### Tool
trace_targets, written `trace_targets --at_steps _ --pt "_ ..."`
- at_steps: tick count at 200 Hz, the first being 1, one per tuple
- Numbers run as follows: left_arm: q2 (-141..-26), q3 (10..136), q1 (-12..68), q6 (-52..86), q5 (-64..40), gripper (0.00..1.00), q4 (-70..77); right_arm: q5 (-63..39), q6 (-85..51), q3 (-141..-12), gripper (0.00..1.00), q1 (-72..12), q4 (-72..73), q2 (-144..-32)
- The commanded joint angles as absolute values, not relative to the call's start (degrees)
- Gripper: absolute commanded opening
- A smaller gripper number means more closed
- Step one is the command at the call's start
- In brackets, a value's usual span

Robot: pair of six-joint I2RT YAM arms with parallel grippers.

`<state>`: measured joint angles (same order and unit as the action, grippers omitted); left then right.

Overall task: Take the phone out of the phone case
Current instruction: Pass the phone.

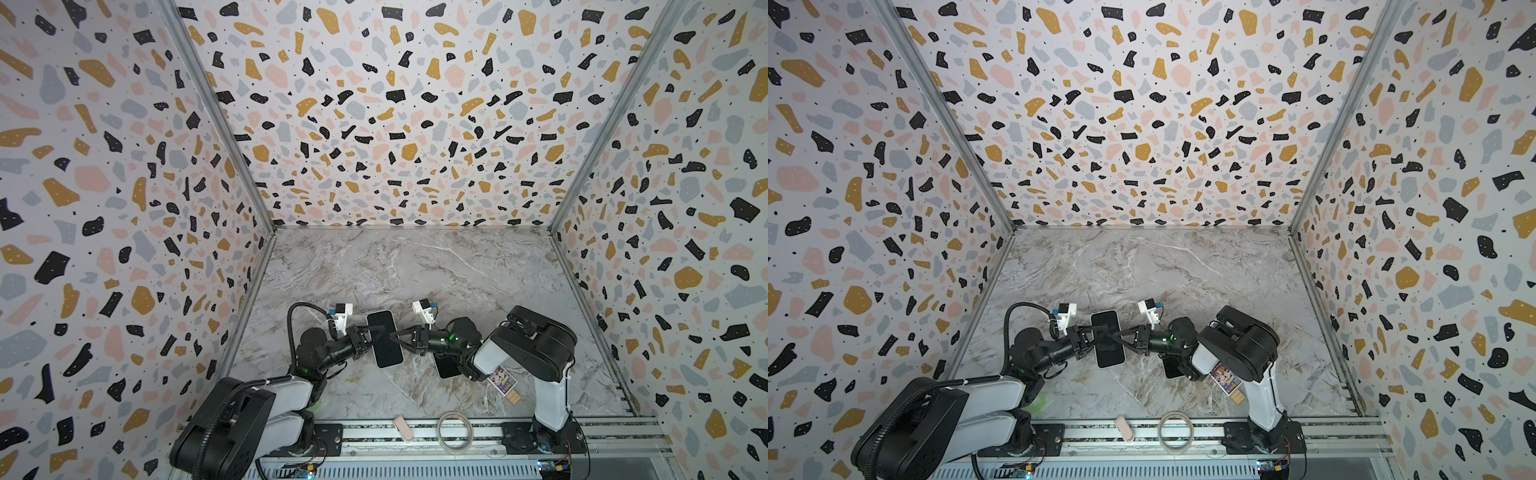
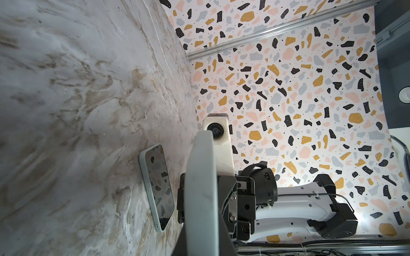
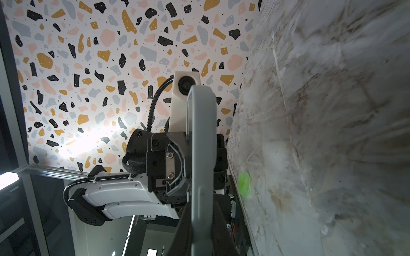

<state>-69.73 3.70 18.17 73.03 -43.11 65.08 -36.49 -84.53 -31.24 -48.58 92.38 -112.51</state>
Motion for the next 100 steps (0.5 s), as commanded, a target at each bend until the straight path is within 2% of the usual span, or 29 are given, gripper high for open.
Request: trace_targets --at_steps 1,8,31,43,63,100 --pt "-68.8 4.7 18.5 70.7 -43.9 0.00 66.8 -37.2 -83.6 -31.6 0.14 -48.1 92.6 -110.6" --pt "-68.6 4.7 18.5 70.7 -43.8 0.00 66.7 -37.3 -82.8 -31.5 0.21 -48.0 91.7 -109.9" --pt "-66.6 5.4 18.5 72.0 -42.3 0.00 66.8 -36.9 -78.6 -31.4 0.50 -47.7 83.9 -106.1" --pt "-64.3 7.5 18.5 71.6 -41.0 0.00 64.2 -35.9 -75.2 -31.3 0.61 -47.5 77.9 -103.0" --pt "-59.5 12.2 18.5 68.5 -38.1 0.00 56.9 -33.8 -68.8 -31.5 0.71 -47.1 66.4 -96.9" --pt "-53.9 21.2 18.4 61.0 -32.7 0.00 45.9 -26.4 -56.5 -33.3 0.82 -46.6 44.3 -82.8"
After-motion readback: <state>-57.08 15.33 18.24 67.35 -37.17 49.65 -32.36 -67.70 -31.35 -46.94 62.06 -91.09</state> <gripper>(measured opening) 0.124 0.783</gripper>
